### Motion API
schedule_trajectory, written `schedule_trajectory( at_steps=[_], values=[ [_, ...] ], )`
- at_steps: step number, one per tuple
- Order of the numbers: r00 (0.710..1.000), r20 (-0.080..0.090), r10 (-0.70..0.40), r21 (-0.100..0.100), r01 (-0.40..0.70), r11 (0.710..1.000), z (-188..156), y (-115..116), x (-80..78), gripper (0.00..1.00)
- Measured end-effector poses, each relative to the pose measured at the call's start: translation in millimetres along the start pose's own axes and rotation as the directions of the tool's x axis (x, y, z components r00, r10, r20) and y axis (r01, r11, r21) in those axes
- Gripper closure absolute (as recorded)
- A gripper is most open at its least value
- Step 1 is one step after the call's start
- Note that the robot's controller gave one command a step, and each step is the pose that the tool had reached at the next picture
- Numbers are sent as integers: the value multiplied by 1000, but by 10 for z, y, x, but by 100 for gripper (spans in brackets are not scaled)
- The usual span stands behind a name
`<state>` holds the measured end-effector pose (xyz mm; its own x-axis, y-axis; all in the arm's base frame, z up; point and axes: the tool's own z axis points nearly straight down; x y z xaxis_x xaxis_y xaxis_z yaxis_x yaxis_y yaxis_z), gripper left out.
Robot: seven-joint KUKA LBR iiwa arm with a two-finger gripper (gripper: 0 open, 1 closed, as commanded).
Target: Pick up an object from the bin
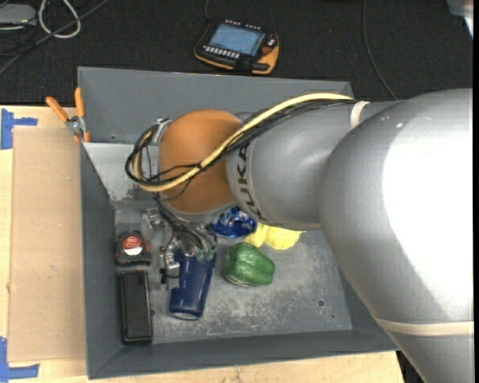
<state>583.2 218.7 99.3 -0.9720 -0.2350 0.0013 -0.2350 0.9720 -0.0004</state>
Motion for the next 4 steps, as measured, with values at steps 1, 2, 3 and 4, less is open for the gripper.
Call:
schedule_trajectory(
  at_steps=[1, 2, 3, 4],
  values=[
    [889, 2, -459, 0, 459, 889, 173, -308, 214, 0],
    [796, -4, -605, 18, 605, 796, 218, -150, 11, 0],
    [721, 0, -693, 6, 693, 721, 276, -248, 290, 0],
    [370, -7, -929, 16, 929, 369, 239, -84, -249, 100]
  ],
)
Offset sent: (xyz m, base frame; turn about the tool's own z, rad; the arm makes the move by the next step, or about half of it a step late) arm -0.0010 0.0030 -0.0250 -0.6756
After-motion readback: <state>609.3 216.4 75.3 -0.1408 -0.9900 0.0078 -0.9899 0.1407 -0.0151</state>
